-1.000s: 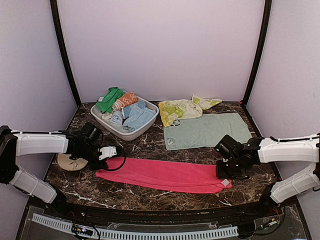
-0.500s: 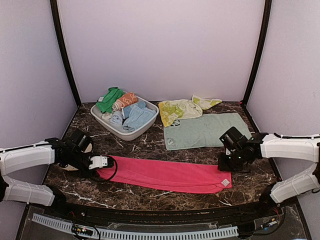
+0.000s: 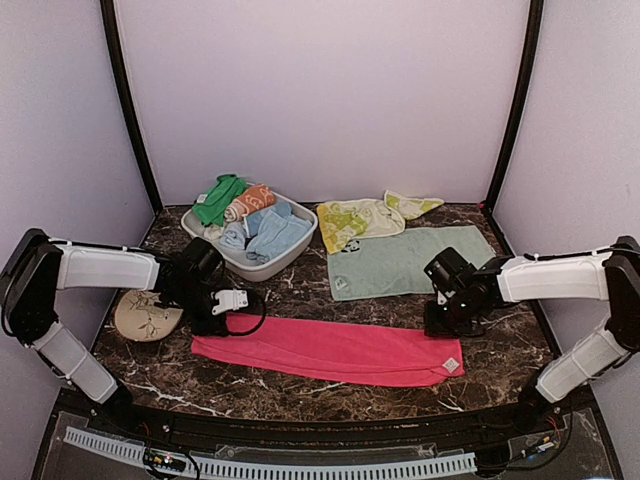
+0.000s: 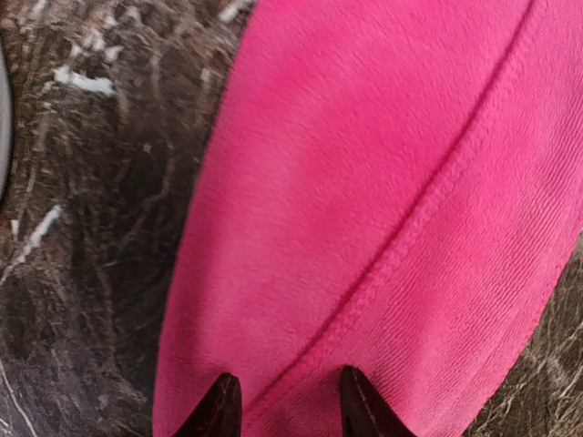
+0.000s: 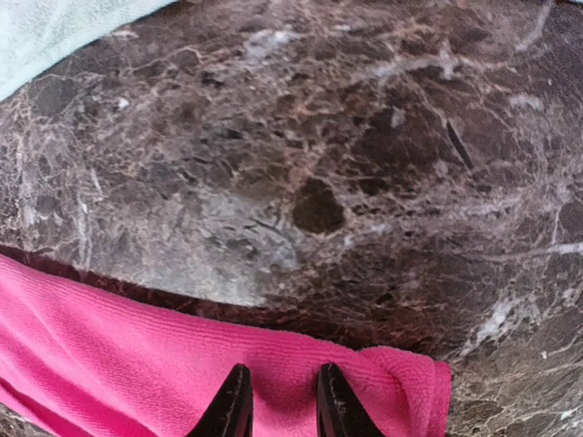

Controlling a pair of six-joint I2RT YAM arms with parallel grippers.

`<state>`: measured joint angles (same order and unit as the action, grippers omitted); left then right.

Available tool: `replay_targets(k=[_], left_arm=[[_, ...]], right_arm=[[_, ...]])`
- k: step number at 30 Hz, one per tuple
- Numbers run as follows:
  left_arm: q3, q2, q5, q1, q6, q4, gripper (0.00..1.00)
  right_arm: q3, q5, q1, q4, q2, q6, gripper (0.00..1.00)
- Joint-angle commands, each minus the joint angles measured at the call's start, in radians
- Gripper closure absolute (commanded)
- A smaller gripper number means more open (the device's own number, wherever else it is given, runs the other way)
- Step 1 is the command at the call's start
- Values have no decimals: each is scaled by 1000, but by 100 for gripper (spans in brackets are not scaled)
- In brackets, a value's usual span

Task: Roll the towels
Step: Pick up the towel from the center of the board.

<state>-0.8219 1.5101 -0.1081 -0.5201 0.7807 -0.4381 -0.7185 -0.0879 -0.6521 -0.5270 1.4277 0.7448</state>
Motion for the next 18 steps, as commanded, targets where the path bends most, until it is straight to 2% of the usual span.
replay_targets(k=[1, 6, 9, 13, 18], left_arm=[[25, 15, 35, -3, 55, -28, 61], [51, 21, 61, -4, 73, -8, 63], [66, 15, 77, -4, 80, -10, 60], [100, -36, 91, -4, 124, -10, 51], [55, -43, 55, 30, 146, -92, 47]], right_arm=[[-105, 14, 2, 24, 22, -24, 76], [-208, 30, -22, 4, 82, -49, 74], [-231, 20, -41, -39, 93, -63, 70], [-181, -29, -61, -130, -12, -62, 61], [-71, -39, -117, -280, -229, 25, 53]])
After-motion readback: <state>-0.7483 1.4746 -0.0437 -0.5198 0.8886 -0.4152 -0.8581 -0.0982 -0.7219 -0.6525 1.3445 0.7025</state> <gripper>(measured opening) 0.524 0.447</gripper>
